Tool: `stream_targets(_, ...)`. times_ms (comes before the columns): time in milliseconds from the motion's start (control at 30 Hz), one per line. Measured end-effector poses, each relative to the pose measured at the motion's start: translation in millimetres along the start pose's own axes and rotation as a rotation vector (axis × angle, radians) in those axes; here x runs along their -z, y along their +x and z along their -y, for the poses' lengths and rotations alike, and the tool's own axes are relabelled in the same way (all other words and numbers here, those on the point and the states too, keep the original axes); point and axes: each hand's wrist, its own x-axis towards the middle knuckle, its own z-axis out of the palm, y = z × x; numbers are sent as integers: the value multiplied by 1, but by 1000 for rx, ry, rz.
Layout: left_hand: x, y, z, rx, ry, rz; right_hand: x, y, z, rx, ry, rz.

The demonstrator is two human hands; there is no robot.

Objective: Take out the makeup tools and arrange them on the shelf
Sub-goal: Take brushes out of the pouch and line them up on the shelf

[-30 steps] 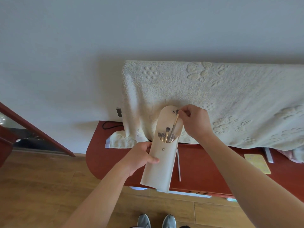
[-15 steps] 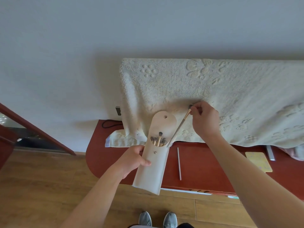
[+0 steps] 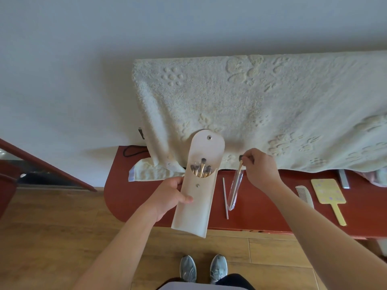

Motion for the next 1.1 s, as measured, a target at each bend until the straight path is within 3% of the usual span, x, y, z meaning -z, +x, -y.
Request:
stream_targets(267,-12,14,7,-8,-34,-34,-32,-2,-54,-109,-61,152)
stream_targets(533,-22,28,17,-5,-33,-59,-65,8,-87,-103,-107,228)
stream_targets(900,-23,36,19,10,-53,-75,-100,16,-117,-6,-277,207)
stream_targets(1100,-20,35,17,29,-48,-78,-105,14,-113,-55,-246,164)
